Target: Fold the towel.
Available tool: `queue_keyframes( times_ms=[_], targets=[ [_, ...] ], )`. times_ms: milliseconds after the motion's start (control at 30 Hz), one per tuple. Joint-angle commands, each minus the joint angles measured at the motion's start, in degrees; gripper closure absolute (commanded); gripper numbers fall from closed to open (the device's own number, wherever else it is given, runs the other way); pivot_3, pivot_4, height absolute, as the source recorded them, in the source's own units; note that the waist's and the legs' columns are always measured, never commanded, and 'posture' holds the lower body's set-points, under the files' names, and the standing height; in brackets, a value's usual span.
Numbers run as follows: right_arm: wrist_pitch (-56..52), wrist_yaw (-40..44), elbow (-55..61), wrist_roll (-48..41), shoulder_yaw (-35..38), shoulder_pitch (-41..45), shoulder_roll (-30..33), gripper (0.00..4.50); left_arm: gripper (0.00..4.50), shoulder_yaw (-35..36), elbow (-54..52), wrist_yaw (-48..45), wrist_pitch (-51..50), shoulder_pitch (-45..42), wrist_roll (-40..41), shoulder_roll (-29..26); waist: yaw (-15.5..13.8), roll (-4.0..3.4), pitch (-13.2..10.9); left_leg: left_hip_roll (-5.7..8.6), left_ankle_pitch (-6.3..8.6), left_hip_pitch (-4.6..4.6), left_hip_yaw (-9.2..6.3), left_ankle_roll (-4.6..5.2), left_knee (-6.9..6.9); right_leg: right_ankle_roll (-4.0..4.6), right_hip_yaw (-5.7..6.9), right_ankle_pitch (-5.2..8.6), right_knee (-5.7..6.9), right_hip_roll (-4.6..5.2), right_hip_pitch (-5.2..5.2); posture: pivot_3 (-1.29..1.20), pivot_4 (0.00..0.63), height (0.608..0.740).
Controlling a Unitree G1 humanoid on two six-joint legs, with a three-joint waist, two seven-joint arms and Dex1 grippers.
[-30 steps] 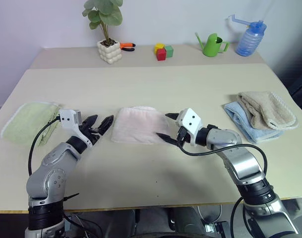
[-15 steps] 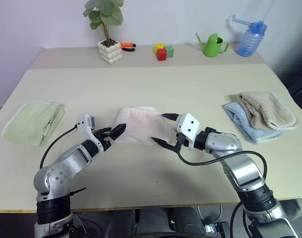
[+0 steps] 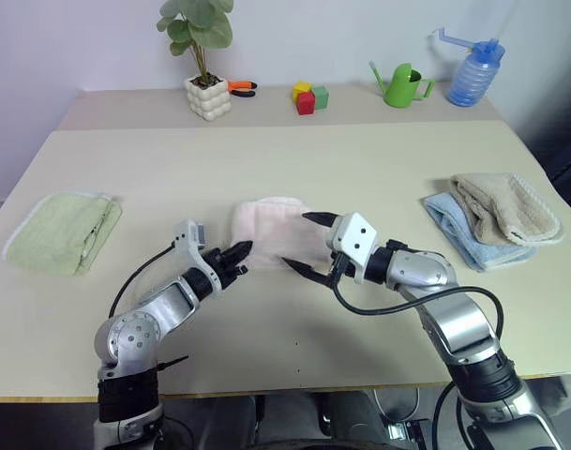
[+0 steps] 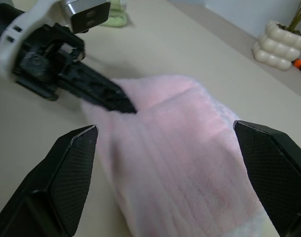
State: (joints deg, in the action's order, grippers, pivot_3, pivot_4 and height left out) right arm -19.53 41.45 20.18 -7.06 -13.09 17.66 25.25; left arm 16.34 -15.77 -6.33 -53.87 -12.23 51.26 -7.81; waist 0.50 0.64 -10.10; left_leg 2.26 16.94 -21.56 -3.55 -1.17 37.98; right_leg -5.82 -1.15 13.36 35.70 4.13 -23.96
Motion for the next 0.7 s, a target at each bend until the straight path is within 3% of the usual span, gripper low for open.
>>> queue_keyframes(
  times_ms=[33,200,367,633,700],
  targets=[
    [0.4,-0.5,1.5,-0.8,1.2,1.6,-0.3,0.00,4.45,9.0,1.7,5.8,11.8,-8.8,-2.7,-1.1,-0.1,0.05,0.0,0.00,-0.01,-0.01,-0.01,-0.02,0.00,0.00,0.00,0.00,0.01,0.00,-0.01,0.00,0.150,0.730],
    [1.1,-0.3,1.1,-0.7,1.3,0.9,0.4,0.00,4.45,22.8,9.0,12.6,25.5,-17.8,-4.8,-7.9,0.5,0.06,0.0,-0.05,-0.05,0.00,0.05,-0.08,-0.05,0.03,-0.07,-0.02,0.01,-0.10,-0.11,0.00,0.150,0.730],
    [1.4,-0.4,0.9,-0.6,1.1,0.7,0.4,0.00,4.45,28.7,14.4,16.6,28.7,-14.5,-6.8,-12.0,0.0,0.08,0.0,0.00,-0.17,-0.20,0.07,-0.32,-0.08,0.01,-0.10,-0.02,0.00,-0.04,-0.34,0.00,0.150,0.730],
    [2.8,0.0,-0.6,-0.2,1.2,0.3,1.0,0.00,4.45,32.7,8.8,22.4,30.8,-3.1,-2.5,-3.3,-1.0,0.43,0.1,0.04,-0.03,-0.33,-0.02,-0.07,0.06,-0.07,0.00,-0.08,0.00,0.05,-0.33,0.00,0.150,0.730],
    [3.0,0.3,-1.0,-0.3,1.2,0.4,1.2,0.00,3.73,32.4,6.9,22.3,31.0,-0.8,-1.3,-1.5,-1.1,0.43,0.1,0.03,-0.02,-0.33,-0.02,-0.08,0.06,-0.06,0.00,-0.08,0.01,0.05,-0.33,0.00,0.150,0.730]
  ],
)
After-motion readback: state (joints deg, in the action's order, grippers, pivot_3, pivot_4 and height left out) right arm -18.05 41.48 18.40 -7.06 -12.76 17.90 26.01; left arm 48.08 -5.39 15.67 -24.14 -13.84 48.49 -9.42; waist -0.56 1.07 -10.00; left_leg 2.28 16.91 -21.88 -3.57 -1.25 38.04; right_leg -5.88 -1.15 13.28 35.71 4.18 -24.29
